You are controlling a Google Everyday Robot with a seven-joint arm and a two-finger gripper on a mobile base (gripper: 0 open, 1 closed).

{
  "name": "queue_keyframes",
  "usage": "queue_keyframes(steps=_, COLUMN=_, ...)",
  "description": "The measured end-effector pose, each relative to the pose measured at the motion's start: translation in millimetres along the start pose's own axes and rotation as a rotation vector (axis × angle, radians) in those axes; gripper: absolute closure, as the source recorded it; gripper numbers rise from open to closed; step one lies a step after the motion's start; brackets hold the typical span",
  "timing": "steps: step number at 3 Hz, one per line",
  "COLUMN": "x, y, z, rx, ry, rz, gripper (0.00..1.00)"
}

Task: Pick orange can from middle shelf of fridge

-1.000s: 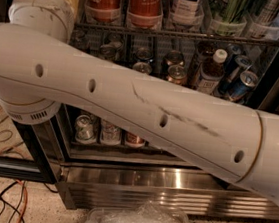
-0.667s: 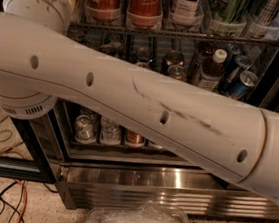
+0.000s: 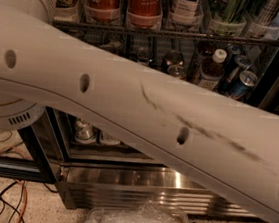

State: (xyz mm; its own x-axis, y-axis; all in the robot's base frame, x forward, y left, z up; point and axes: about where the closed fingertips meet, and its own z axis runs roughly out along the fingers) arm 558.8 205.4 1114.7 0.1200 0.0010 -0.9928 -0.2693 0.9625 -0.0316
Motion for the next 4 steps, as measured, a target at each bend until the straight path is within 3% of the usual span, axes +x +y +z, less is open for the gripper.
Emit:
queue_keyframes(steps=1, x=9.5, y=2.8, z=-32.7, rx=-0.012, ry=0.058, rz=0.044, gripper=1.00)
queue_keyframes(steps=3, x=31.4, y=-16.4, z=-80.6, rx=0.069, ry=0.123, rz=0.118, gripper=1.00)
queue_keyframes(steps=4, x=42.3, y=-15.9, z=-95.9, rx=0.069, ry=0.132, rz=0.147, gripper=1.00)
